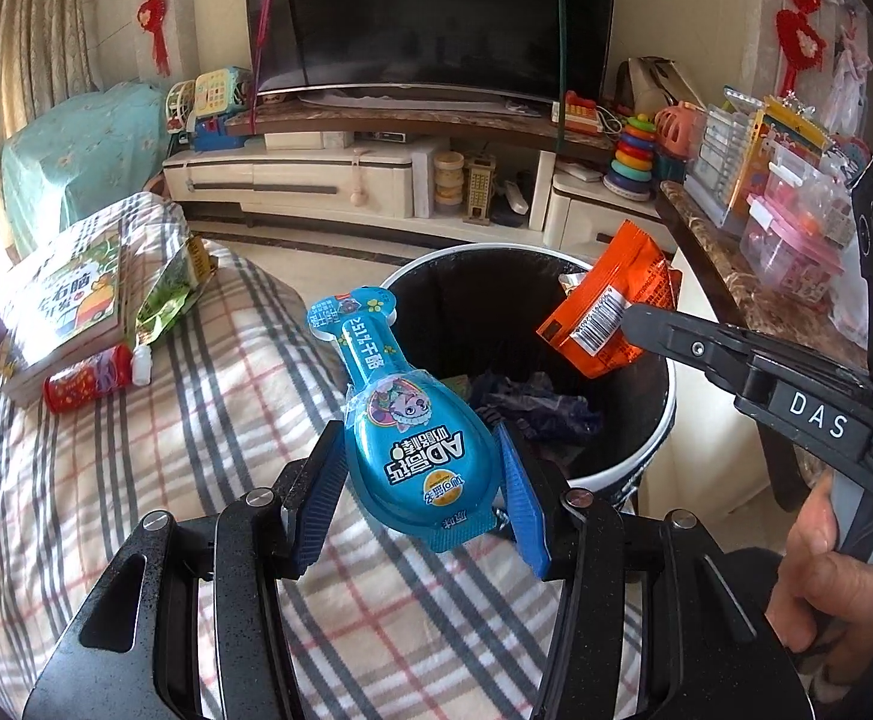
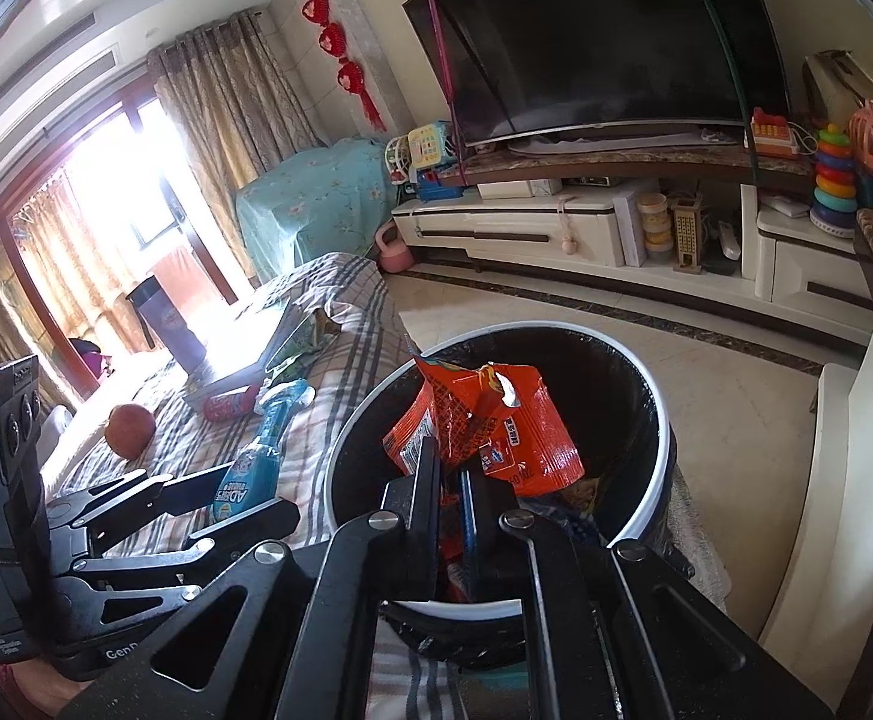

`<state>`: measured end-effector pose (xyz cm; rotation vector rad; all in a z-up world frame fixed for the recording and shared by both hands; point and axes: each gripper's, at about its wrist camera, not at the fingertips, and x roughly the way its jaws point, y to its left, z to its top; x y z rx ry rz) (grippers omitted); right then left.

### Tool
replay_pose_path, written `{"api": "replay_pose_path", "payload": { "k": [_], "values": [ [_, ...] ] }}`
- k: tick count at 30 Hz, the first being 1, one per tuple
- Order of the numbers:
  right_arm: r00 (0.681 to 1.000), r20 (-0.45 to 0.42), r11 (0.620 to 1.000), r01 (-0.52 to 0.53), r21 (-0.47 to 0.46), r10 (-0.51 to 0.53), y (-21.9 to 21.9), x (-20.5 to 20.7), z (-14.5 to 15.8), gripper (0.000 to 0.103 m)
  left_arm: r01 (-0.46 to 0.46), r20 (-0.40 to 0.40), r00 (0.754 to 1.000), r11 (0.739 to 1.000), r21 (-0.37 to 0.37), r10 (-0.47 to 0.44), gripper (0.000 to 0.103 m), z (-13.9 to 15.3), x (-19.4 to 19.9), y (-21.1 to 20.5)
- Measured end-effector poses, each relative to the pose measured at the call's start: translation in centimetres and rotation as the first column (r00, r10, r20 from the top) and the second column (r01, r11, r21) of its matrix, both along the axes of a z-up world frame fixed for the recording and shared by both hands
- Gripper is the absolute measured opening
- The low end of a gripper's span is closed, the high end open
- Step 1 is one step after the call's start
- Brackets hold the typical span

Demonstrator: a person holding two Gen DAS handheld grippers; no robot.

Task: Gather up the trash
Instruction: 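Open both grippers to drop the candy pack and snack bag into the bin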

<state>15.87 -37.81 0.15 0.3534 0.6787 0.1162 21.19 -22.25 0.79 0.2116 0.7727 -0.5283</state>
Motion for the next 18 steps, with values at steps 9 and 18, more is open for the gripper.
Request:
{"api": "replay_pose_path", "payload": {
  "k": [9, 18],
  "values": [
    [1.0, -0.013, 1.0, 0.004, -0.002, -0.004, -0.7, 1.1, -0.1, 0.006, 0.009, 0.006, 1.0, 1.0, 0.014, -0.009, 0.049, 0.1, 0.9, -1.4],
    [0.999, -0.031, 1.0, 0.01, -0.009, -0.01, -1.2, 1.7, -0.5, 0.006, 0.013, 0.0, 1.0, 1.0, 0.025, -0.013, 0.049, -0.1, 1.8, -2.6]
  ]
}}
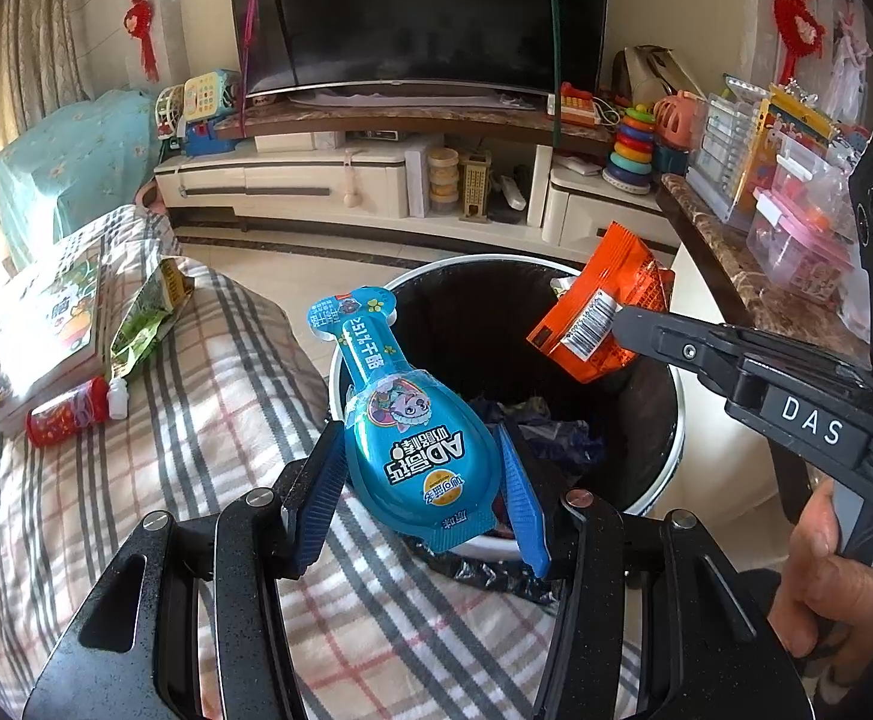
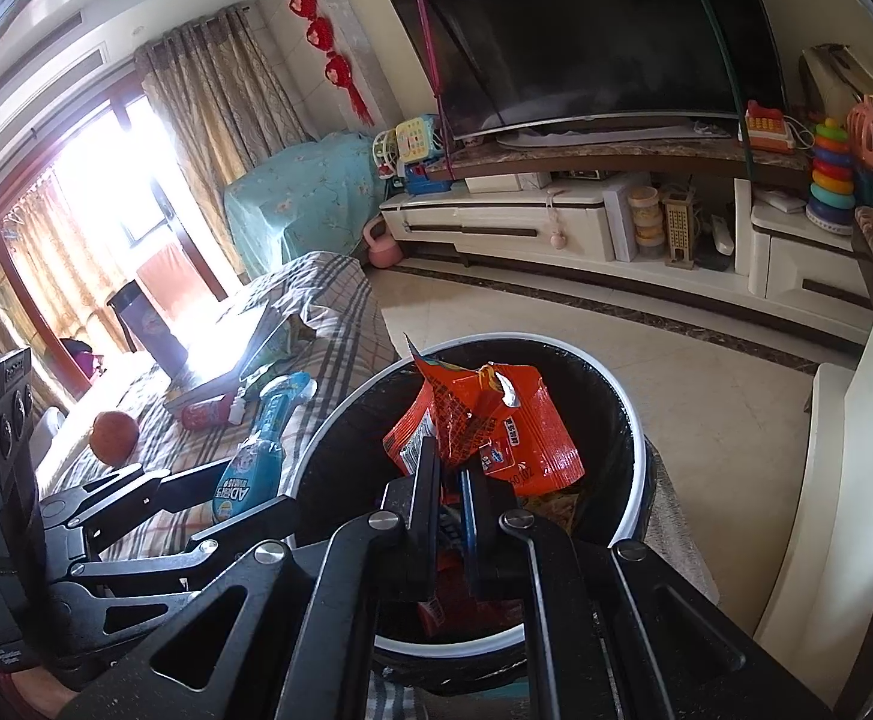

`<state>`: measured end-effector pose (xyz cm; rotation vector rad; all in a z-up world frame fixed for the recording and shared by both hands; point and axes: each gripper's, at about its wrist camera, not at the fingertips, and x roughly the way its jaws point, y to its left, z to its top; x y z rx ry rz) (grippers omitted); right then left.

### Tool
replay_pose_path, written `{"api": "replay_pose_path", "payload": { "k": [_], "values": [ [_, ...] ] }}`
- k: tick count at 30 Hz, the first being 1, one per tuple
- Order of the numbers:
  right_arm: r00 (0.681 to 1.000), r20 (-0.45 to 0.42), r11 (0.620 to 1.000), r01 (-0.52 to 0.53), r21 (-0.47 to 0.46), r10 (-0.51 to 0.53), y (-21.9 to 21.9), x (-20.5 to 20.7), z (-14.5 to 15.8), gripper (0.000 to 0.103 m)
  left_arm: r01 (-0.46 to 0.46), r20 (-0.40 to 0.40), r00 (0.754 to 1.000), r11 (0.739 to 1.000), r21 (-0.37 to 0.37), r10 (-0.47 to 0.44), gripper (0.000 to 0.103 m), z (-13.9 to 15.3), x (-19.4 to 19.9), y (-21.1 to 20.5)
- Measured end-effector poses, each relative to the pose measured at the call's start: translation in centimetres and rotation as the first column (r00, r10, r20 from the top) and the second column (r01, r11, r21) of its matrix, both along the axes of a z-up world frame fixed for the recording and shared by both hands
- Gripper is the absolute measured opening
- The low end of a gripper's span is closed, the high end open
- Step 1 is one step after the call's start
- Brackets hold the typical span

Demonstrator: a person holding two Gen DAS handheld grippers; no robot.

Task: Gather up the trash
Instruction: 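Open both grippers to drop the candy pack and snack bag into the bin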

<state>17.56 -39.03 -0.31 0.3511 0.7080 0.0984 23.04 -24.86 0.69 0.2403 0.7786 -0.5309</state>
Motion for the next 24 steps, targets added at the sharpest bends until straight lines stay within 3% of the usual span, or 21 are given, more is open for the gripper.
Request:
{"api": "replay_pose_path", "payload": {
  "k": [24],
  "values": [
    [0.999, -0.053, 1.0, -0.011, -0.013, 0.01, -0.4, 2.3, -0.6, 0.006, -0.001, -0.037, 0.999, 0.999, 0.043, 0.003, 0.049, -1.8, 2.1, -1.8]
  ]
}}
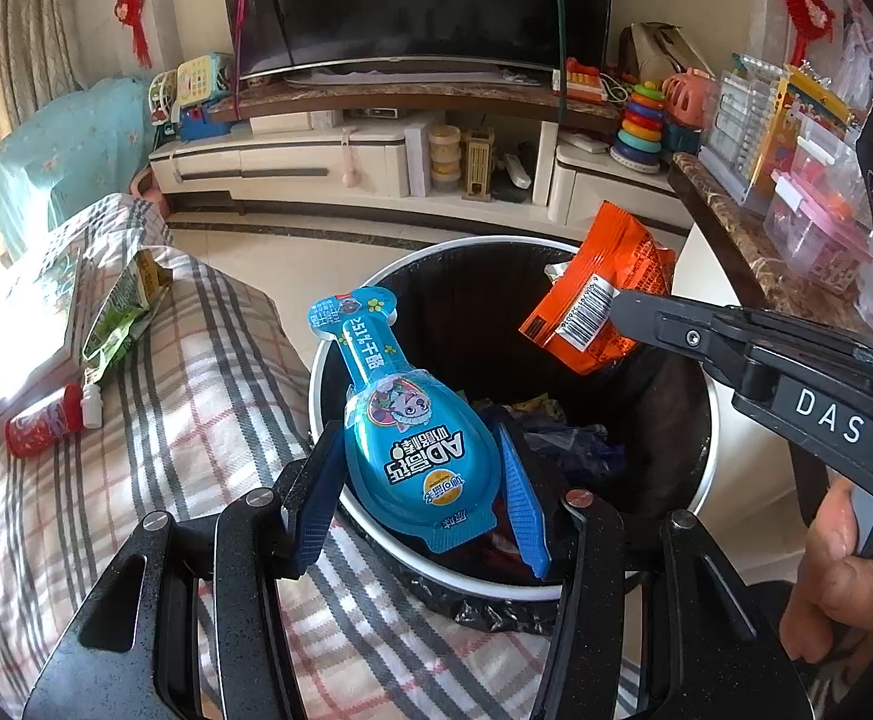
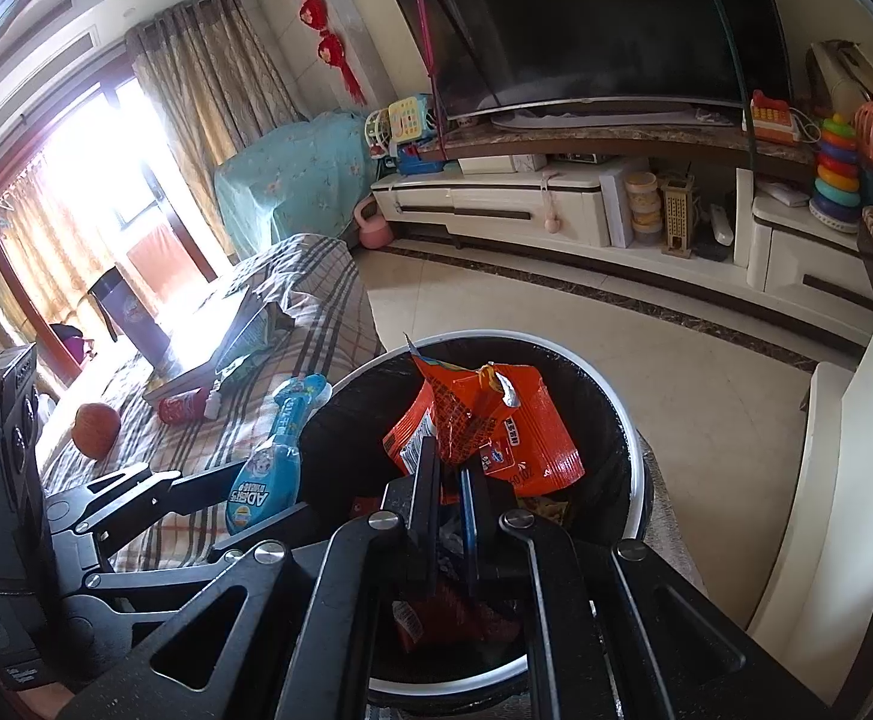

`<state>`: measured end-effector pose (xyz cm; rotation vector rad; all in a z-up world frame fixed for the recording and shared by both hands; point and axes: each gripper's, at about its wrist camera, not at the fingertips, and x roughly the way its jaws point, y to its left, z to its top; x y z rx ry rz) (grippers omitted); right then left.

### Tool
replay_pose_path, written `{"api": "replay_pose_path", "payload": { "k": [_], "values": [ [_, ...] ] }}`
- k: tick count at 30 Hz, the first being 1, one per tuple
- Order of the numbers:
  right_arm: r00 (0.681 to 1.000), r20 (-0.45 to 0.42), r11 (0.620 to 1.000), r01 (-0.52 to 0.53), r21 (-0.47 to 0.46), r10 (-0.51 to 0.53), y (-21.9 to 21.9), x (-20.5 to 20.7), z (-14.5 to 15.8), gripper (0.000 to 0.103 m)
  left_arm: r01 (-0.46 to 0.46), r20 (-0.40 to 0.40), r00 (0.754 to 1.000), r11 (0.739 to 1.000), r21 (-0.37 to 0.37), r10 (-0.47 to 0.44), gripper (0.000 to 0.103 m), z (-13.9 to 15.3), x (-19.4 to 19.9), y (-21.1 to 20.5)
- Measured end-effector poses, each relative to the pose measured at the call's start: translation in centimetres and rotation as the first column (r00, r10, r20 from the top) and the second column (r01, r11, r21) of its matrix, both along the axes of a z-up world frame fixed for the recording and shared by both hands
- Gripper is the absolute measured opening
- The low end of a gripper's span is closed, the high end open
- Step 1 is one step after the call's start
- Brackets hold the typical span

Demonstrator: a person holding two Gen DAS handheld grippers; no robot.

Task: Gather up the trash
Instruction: 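Open both grippers to drop the candy pack and snack bag into the bin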

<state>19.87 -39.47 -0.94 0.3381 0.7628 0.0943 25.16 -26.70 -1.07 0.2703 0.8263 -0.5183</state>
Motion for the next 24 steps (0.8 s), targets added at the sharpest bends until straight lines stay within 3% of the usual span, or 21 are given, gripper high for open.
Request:
{"api": "replay_pose_path", "payload": {
  "k": [24],
  "values": [
    [0.999, -0.053, 1.0, -0.006, 0.006, 0.007, -0.9, 1.5, -1.1, 0.006, 0.008, -0.032, 0.999, 1.0, 0.022, -0.008, 0.049, -0.9, 0.9, -1.0]
  ]
}}
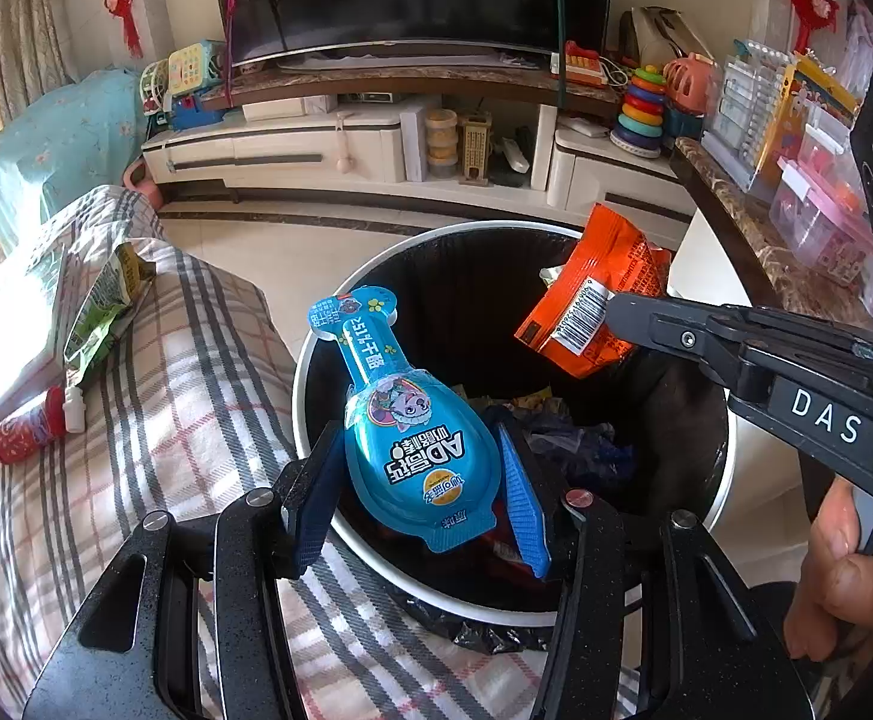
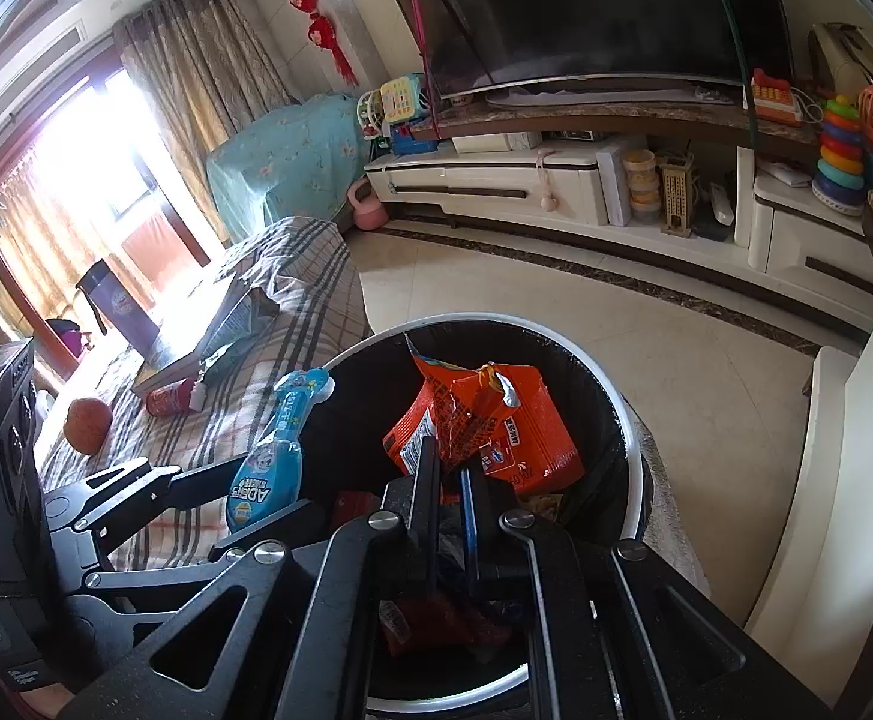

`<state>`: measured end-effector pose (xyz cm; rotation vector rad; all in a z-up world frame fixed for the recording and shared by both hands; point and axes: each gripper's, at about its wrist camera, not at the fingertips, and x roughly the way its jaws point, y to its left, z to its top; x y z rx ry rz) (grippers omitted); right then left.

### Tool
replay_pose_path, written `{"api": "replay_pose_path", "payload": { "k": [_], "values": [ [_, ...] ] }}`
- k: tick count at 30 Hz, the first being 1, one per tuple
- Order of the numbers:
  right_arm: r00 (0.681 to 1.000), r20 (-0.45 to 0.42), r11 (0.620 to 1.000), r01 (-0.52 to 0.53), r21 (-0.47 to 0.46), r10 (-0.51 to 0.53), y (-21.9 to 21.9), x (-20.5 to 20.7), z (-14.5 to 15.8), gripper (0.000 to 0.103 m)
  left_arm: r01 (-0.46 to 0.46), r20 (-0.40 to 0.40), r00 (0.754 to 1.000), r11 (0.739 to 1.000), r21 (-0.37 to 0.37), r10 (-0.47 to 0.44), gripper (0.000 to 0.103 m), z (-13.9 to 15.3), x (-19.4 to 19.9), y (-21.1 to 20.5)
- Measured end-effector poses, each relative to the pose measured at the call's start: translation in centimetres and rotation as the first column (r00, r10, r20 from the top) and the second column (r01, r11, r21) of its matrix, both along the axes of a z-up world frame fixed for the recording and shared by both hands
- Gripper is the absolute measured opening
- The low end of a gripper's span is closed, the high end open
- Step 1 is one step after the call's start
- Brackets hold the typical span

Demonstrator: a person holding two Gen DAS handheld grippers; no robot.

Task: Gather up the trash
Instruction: 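Open both grippers to drop the candy pack and snack bag into the bin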

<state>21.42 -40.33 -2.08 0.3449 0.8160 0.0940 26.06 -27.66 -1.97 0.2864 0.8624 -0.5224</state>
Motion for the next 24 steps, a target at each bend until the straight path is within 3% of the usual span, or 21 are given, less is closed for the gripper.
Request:
{"api": "replay_pose_path", "payload": {
  "k": [16, 19, 21, 24],
  "values": [
    [1.0, -0.003, 1.0, -0.004, -0.006, 0.004, 0.0, 0.1, 0.1, 0.01, -0.002, -0.011, 1.0, 1.0, 0.005, 0.002, 0.05, 0.1, 0.1, 0.1],
    [1.0, -0.01, 1.0, 0.001, 0.001, -0.001, -0.2, 0.1, 0.1, 0.023, -0.01, -0.013, 1.0, 1.0, 0.025, 0.011, 0.056, 0.2, 0.0, 0.3],
    [1.0, -0.005, 1.0, 0.008, 0.02, -0.008, -0.5, -0.1, 0.3, 0.044, -0.021, -0.006, 1.0, 1.0, 0.023, 0.021, 0.069, 0.3, -0.2, 0.7],
    [1.0, 0.007, 0.999, 0.014, 0.03, -0.014, -0.7, -0.6, 0.7, 0.047, -0.033, 0.003, 0.999, 0.999, 0.014, 0.033, 0.071, 0.6, -0.5, 1.6]
  ]
}}
